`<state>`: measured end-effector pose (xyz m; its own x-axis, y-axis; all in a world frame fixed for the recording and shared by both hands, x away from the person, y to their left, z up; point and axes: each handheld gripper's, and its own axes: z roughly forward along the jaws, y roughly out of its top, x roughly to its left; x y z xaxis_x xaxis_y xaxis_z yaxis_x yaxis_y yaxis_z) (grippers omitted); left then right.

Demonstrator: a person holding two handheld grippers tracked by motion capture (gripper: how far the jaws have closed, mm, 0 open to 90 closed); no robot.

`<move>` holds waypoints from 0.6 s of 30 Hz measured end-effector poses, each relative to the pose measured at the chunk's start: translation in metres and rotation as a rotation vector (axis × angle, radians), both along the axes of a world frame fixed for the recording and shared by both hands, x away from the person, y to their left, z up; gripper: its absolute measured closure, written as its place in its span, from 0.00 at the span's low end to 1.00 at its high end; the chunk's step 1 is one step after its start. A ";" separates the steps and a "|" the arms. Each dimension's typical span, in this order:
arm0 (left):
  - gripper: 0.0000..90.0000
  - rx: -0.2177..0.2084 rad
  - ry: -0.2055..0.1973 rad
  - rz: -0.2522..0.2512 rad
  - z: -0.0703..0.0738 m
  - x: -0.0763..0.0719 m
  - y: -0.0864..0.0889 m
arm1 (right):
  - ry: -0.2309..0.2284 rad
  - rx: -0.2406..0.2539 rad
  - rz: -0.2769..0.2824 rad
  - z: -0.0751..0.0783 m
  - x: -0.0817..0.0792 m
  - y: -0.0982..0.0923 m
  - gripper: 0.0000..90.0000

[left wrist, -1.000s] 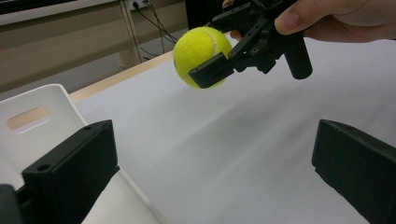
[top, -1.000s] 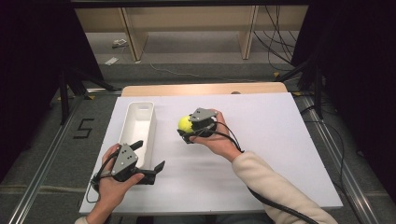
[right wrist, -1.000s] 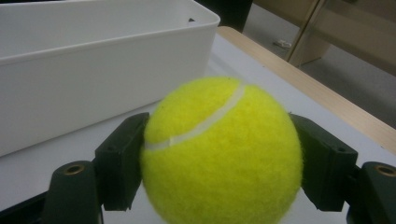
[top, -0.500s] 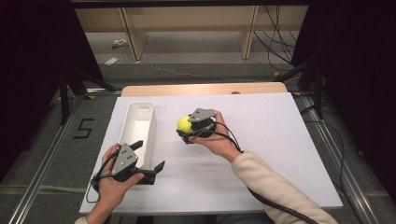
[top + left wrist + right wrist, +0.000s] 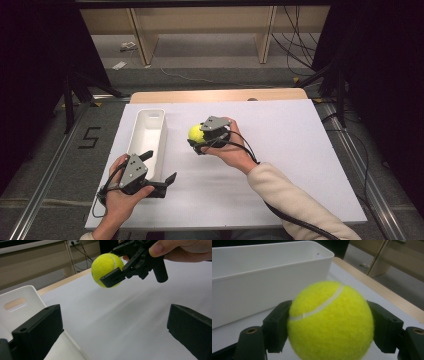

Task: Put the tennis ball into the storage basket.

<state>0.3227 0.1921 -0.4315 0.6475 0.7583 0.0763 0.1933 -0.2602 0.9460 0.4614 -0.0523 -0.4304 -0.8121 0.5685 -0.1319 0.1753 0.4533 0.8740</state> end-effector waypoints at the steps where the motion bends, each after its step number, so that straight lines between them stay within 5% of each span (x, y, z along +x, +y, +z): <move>1: 0.00 -0.001 0.001 0.000 0.000 0.000 0.000 | -0.001 -0.002 0.000 0.000 0.000 0.000 0.30; 18: 0.00 0.000 0.001 -0.001 0.000 0.000 0.000 | -0.004 0.006 0.007 0.002 -0.002 0.004 0.30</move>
<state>0.3227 0.1920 -0.4316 0.6482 0.7576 0.0761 0.1937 -0.2608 0.9458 0.4594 -0.0488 -0.4280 -0.8152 0.5638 -0.1323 0.1685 0.4495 0.8772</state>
